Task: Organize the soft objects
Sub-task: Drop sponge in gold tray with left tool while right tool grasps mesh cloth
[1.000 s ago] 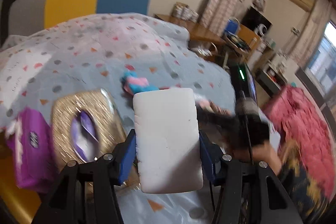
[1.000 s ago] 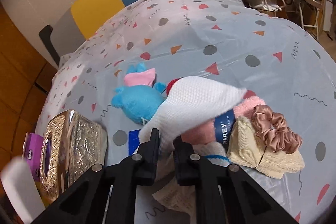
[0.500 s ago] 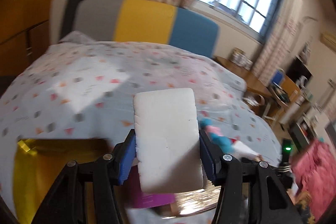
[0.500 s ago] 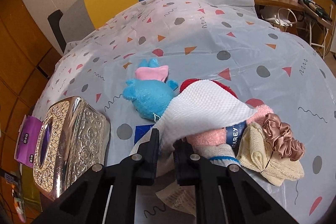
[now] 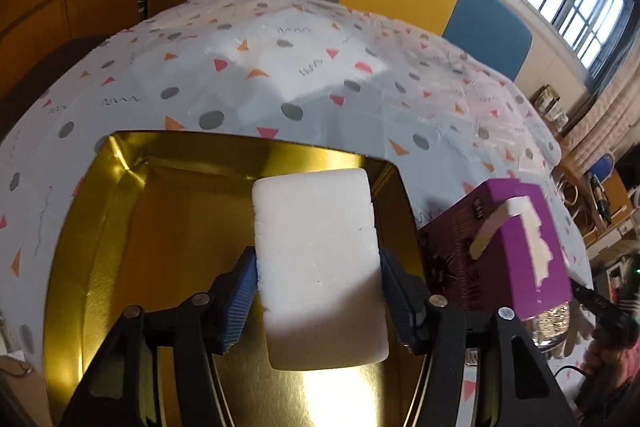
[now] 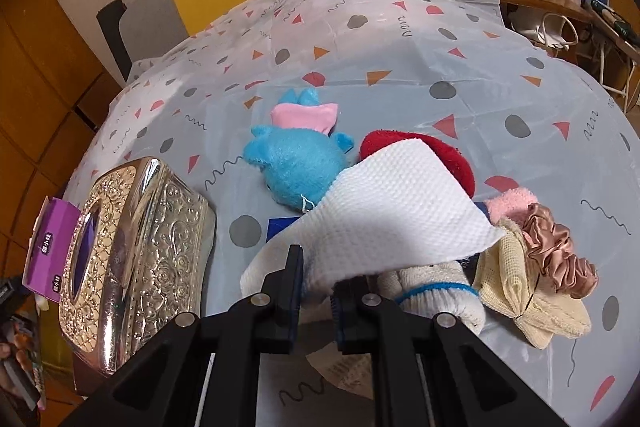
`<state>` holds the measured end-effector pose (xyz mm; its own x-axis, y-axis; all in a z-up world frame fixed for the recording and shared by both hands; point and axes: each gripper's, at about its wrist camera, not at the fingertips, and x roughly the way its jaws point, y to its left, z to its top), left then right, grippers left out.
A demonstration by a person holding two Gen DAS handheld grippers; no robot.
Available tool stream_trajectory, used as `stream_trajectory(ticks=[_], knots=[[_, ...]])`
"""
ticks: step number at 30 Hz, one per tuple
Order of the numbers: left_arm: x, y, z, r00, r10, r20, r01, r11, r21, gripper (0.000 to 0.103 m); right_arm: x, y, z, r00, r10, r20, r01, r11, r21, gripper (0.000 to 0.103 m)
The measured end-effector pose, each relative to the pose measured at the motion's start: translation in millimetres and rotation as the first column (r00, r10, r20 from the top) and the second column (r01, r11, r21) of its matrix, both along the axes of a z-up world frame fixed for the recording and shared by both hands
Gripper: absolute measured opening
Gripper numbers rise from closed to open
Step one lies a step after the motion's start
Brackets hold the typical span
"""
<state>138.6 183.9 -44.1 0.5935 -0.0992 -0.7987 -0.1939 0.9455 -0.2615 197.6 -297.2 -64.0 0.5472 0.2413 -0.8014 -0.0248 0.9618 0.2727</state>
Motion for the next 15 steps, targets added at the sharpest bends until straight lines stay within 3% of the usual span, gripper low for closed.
stream_trajectory(ticks=[1,3,4,8,15], knots=[[5,-2,-1,1.0,-0.005,-0.006,0.005,1.0,-0.013,0.071,0,1,0,1.0,0.002,0.004,-0.002,1.0,-0.007,0.011],[6,-4,-1,1.0,-0.004,-0.007,0.004,1.0,-0.025,0.092,-1,2,0,1.0,0.01,0.011,-0.009,1.0,-0.011,0.011],[4,-5,1,1.0,0.0,-0.001,0.0,1.0,-0.024,0.095,-1,2,1,1.0,0.012,0.016,-0.012,1.0,-0.007,0.011],[-10,-12,10,1.0,0.011,0.021,-0.013,0.998,0.064,0.099,-2,-1,5,0.999,0.017,0.038,-0.018,0.999,0.034,0.011],[-49,-33,16,0.997,-0.046,0.066,0.035,0.986,0.161,0.103,-2,-4,9,0.999,0.002,0.045,-0.005,0.997,0.07,0.011]])
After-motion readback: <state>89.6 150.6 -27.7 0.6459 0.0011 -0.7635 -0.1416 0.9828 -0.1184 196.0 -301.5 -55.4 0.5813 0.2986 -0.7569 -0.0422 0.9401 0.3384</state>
